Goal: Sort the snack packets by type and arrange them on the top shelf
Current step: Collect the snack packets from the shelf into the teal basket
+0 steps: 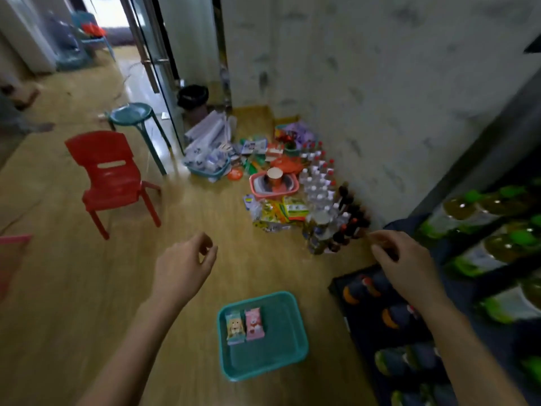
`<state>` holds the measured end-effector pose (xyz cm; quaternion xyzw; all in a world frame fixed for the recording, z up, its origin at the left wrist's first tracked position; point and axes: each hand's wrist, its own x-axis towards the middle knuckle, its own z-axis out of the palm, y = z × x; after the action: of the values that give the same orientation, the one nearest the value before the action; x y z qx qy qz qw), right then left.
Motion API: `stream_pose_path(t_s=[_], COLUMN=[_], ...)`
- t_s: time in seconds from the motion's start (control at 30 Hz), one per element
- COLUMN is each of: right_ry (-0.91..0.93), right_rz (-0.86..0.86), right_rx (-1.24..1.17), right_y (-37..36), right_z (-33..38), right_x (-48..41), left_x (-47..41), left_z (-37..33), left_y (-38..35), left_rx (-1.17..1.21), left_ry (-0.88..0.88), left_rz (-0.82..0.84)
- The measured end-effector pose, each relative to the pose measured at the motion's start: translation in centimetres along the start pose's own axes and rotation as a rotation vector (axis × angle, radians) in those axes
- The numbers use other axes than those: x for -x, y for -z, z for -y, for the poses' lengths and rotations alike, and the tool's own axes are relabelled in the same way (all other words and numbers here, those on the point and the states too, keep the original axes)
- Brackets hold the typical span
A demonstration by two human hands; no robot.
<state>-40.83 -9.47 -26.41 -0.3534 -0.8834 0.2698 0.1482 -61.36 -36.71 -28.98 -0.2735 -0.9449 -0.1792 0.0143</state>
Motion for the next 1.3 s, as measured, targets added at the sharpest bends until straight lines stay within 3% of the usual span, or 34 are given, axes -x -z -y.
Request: stream_pose_path(t_s=[0.23,0.53,0.97,1.17,1.3], right_ry=[-0.121,-0.371,-0.809,-0.974,-1.021], right_rz=[-0.224,-0.42,-0.843,-0.943,-0.957], right_rx=[0.098,0.194,0.354,0.362,0.358], right_y=[13.6,18.0,26.0,27.3,29.3], right_z=[1.2,0.6,0.0,-2.1,-4.4], right_x=[11.9,29.5,53.8,63.6,68.7], left_x=[3.4,9.7,24.7,34.4,40.6], left_z=[-7.3,-14.8,-34.6,-40.6,-43.9], left_y=[9.6,11.7,12.6,11.0,10.3], left_rx=[0.028,0.1,0.407,0.477,0.499], left_ry=[-0.256,-0.632,-1.243,-1.399,-1.397], left_rz=[-0.056,-0.004,0.084,0.17,0.217])
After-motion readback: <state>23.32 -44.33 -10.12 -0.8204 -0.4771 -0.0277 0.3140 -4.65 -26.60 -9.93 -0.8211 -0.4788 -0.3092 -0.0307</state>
